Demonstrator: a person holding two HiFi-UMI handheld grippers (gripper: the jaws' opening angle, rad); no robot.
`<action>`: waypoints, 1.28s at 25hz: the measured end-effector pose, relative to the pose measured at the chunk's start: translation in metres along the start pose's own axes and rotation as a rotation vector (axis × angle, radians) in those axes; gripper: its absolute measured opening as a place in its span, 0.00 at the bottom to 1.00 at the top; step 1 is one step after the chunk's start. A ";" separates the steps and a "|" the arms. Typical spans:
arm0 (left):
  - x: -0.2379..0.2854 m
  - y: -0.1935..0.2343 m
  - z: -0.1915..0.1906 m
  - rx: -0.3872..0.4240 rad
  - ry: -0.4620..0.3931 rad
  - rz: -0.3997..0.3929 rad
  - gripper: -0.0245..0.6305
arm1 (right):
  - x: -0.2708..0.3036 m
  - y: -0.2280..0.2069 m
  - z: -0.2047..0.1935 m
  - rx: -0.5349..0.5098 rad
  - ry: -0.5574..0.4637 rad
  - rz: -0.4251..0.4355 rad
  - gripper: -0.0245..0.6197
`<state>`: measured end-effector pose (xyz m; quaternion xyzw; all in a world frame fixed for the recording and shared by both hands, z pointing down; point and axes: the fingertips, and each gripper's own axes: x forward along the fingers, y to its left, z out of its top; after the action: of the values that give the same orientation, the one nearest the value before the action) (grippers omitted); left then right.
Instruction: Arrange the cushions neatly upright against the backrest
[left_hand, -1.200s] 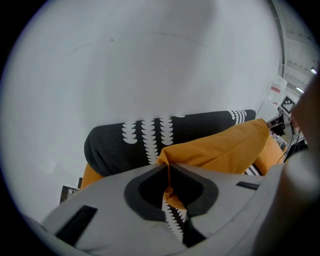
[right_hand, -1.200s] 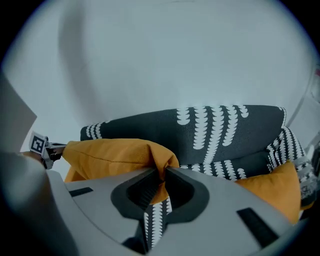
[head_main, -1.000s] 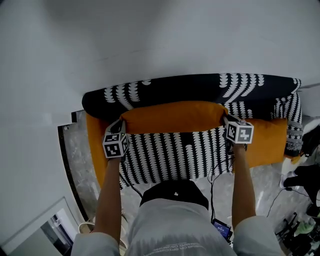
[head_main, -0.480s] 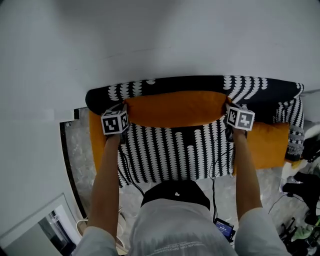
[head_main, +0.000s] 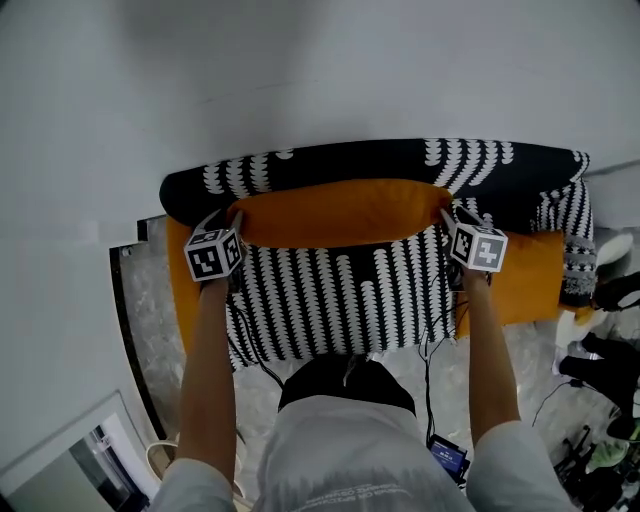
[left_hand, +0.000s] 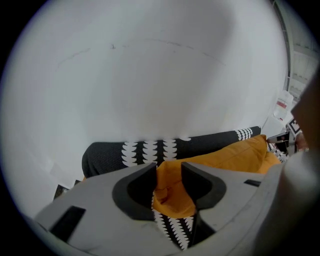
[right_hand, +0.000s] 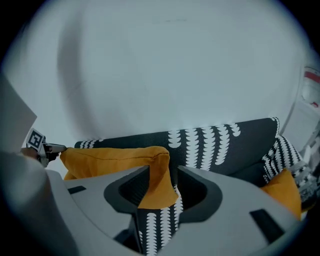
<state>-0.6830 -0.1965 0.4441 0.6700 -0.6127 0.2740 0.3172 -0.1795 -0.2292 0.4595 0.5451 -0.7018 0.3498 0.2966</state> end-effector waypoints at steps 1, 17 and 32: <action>-0.005 -0.002 -0.002 0.007 -0.012 0.009 0.31 | -0.007 -0.002 -0.003 -0.007 -0.007 -0.009 0.28; -0.028 -0.007 -0.038 0.047 0.003 0.139 0.08 | -0.025 0.017 -0.058 -0.030 0.020 0.057 0.28; 0.003 0.001 0.004 0.070 -0.036 0.124 0.18 | 0.018 0.021 -0.010 -0.037 -0.015 0.054 0.28</action>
<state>-0.6837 -0.2020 0.4438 0.6463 -0.6486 0.3021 0.2651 -0.2040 -0.2277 0.4757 0.5229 -0.7249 0.3404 0.2919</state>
